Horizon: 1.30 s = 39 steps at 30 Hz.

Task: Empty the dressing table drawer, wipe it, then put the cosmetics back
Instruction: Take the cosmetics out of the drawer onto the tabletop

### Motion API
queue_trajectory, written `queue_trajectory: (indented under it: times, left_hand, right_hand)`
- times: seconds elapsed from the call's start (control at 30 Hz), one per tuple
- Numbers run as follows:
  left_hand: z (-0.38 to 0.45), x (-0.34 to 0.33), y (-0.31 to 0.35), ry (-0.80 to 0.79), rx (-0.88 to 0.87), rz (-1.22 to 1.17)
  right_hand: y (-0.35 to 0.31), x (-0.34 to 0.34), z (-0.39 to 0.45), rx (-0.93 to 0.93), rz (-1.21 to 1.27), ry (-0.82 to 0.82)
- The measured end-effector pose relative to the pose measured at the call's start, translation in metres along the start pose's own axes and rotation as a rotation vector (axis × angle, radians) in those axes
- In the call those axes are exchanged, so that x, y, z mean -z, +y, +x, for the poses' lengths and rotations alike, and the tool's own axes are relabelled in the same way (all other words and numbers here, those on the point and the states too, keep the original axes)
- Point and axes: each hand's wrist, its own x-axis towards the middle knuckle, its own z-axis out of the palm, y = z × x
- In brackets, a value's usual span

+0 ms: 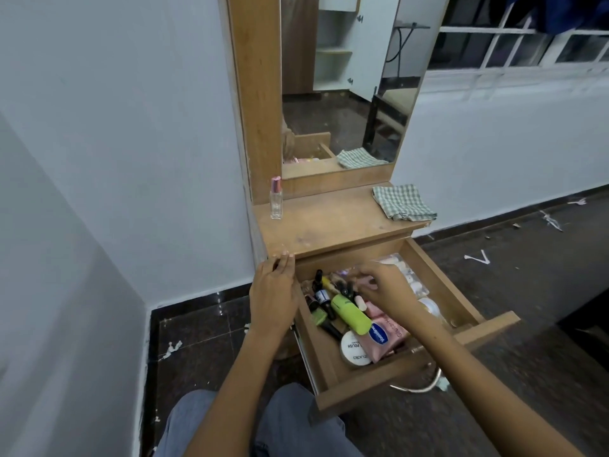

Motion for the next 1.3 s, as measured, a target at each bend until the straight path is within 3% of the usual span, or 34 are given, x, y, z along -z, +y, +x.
queue_trajectory:
  times: [0.23, 0.33, 0.57, 0.77, 1.1, 1.3]
  left_hand:
    - [-0.002, -0.002, 0.002, -0.033, 0.022, 0.003]
    - [-0.001, -0.003, 0.002, -0.048, 0.036, 0.008]
    - [0.000, -0.004, 0.002, -0.065, 0.053, 0.019]
    - [-0.001, -0.003, 0.003, -0.078, 0.065, 0.022]
    - [0.000, -0.002, 0.003, -0.077, 0.048, 0.072]
    - [0.002, 0.001, 0.005, -0.057, 0.042, 0.077]
  right_hand:
    - [-0.013, -0.009, -0.031, -0.166, -0.485, -0.336]
    - [-0.028, -0.020, -0.031, -0.184, -0.543, -0.348]
    - [-0.031, -0.024, -0.044, -0.205, -0.426, -0.254]
    - [-0.033, -0.019, -0.051, -0.155, -0.144, -0.157]
    - [-0.070, 0.009, 0.028, 0.003, 0.256, 0.378]
    - [-0.072, -0.019, 0.091, -0.013, 0.262, 0.426]
